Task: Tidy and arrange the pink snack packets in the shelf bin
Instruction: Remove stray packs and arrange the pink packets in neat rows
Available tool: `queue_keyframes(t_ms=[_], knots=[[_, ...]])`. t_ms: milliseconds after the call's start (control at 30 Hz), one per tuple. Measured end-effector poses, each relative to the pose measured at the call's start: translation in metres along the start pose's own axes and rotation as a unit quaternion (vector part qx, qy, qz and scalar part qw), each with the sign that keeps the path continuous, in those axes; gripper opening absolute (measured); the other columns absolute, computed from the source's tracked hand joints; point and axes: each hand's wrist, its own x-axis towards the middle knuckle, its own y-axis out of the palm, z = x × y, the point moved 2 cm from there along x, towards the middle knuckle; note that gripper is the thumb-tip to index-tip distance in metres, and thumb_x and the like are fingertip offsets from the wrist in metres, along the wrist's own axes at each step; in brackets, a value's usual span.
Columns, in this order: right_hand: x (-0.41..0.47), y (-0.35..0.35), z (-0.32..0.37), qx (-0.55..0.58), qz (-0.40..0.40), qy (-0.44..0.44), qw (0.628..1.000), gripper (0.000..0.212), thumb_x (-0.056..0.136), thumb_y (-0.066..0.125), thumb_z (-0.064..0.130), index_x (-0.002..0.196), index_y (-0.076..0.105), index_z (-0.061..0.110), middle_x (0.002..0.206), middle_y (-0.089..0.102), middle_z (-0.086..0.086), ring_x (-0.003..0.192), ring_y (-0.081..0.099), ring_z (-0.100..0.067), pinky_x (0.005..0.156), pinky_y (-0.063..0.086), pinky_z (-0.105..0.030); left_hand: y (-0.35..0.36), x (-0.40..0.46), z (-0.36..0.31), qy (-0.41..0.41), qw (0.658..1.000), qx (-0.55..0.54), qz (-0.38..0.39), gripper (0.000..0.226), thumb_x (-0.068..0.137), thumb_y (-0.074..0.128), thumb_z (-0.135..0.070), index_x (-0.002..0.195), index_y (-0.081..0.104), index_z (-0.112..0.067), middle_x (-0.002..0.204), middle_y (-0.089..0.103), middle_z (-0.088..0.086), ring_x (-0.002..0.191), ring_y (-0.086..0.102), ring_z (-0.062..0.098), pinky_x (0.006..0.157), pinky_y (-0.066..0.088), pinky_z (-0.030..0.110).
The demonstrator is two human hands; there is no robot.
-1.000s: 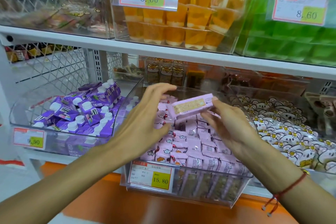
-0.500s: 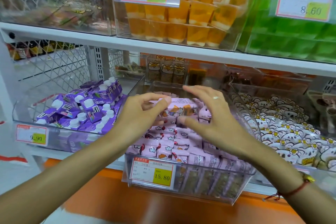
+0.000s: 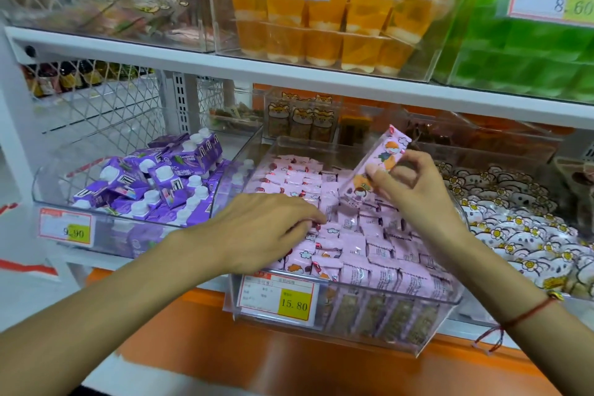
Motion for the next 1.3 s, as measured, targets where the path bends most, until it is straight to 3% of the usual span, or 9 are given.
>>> queue_keyframes(t_ms=[167, 333, 433, 533, 700, 833, 933, 1167, 1300], knots=[[0.005, 0.01, -0.006, -0.009, -0.012, -0.02, 1.0, 0.053, 0.09, 0.062, 0.018, 0.126, 0.023, 0.027, 0.091, 0.07, -0.005, 0.076, 0.069, -0.008, 0.074, 0.057, -0.023, 0.0, 0.003, 0.003, 0.015, 0.999, -0.001, 0.031, 0.038, 0.1, 0.025, -0.041, 0.131, 0.045, -0.045, 0.134, 0.046, -0.025, 0.119, 0.044, 0.0, 0.078, 0.041, 0.028], [0.0, 0.025, -0.013, -0.155, 0.079, -0.066, 0.983, 0.045, 0.086, 0.068, 0.022, 0.116, 0.036, 0.032, 0.084, 0.065, 0.0, 0.069, 0.069, -0.019, 0.063, 0.057, -0.035, 0.0, 0.002, 0.005, 0.003, 1.0, -0.011, 0.023, 0.035, 0.099, 0.028, -0.042, 0.127, 0.05, -0.046, 0.129, 0.048, -0.025, 0.114, 0.042, -0.001, 0.063, 0.028, 0.021], [0.002, 0.02, -0.006, -0.27, 0.109, -0.117, 0.95, 0.041, 0.081, 0.074, 0.027, 0.104, 0.04, 0.029, 0.08, 0.063, 0.004, 0.068, 0.065, -0.012, 0.056, 0.049, -0.022, 0.0, 0.001, 0.006, -0.002, 1.0, -0.022, 0.015, 0.032, 0.099, 0.033, -0.042, 0.124, 0.052, -0.045, 0.126, 0.051, -0.025, 0.112, 0.045, -0.001, 0.063, 0.028, 0.016], [0.004, 0.016, 0.001, -0.42, 0.109, -0.194, 0.88, 0.03, 0.078, 0.075, 0.03, 0.096, 0.051, 0.028, 0.095, 0.058, 0.006, 0.088, 0.056, -0.014, 0.071, 0.048, -0.03, -0.001, 0.0, 0.005, -0.02, 0.999, -0.028, -0.013, 0.03, 0.097, 0.036, -0.046, 0.12, 0.054, -0.043, 0.121, 0.055, -0.023, 0.105, 0.048, -0.001, 0.062, 0.031, 0.021], [0.0, 0.018, -0.017, -0.481, 0.233, -0.138, 0.834, 0.03, 0.094, 0.054, 0.026, 0.123, 0.061, 0.024, 0.114, 0.055, 0.0, 0.101, 0.051, -0.016, 0.087, 0.042, -0.031, -0.002, 0.001, 0.003, -0.052, 0.996, -0.036, -0.057, 0.028, 0.096, 0.04, -0.046, 0.115, 0.058, -0.035, 0.117, 0.058, -0.018, 0.107, 0.052, 0.006, 0.069, 0.037, 0.028], [0.007, 0.017, -0.021, -0.479, 0.275, -0.109, 0.827, 0.033, 0.095, 0.05, 0.018, 0.125, 0.061, 0.027, 0.112, 0.048, 0.002, 0.095, 0.047, -0.013, 0.085, 0.038, -0.028, 0.002, 0.003, 0.003, -0.057, 0.996, -0.023, -0.059, 0.031, 0.097, 0.037, -0.044, 0.121, 0.054, -0.037, 0.124, 0.055, -0.02, 0.113, 0.048, 0.004, 0.067, 0.032, 0.026], [0.008, 0.017, -0.021, -0.475, 0.288, -0.104, 0.825, 0.034, 0.094, 0.051, 0.014, 0.124, 0.061, 0.026, 0.109, 0.047, 0.002, 0.094, 0.048, -0.015, 0.083, 0.037, -0.026, 0.006, 0.014, 0.003, -0.056, 0.996, -0.033, -0.053, 0.033, 0.097, 0.036, -0.042, 0.126, 0.052, -0.038, 0.13, 0.053, -0.021, 0.118, 0.045, 0.004, 0.076, 0.038, 0.027], [0.032, 0.016, -0.013, -0.4, 0.179, -0.046, 0.898, 0.021, 0.096, 0.049, 0.017, 0.106, 0.068, 0.02, 0.097, 0.065, -0.001, 0.082, 0.059, -0.017, 0.068, 0.043, -0.025, 0.017, 0.033, 0.008, -0.066, 0.995, -0.075, 0.001, 0.034, 0.098, 0.036, -0.034, 0.117, 0.064, -0.027, 0.13, 0.059, -0.01, 0.121, 0.048, 0.015, 0.09, 0.045, 0.033], [0.042, 0.03, -0.015, -0.506, 0.177, -0.08, 0.841, 0.023, 0.092, 0.056, 0.028, 0.111, 0.067, 0.02, 0.102, 0.061, 0.0, 0.092, 0.058, -0.019, 0.073, 0.04, -0.025, 0.018, 0.028, 0.008, -0.062, 0.994, -0.083, -0.037, 0.032, 0.097, 0.038, -0.036, 0.119, 0.061, -0.03, 0.127, 0.059, -0.012, 0.12, 0.047, 0.011, 0.093, 0.042, 0.031]])
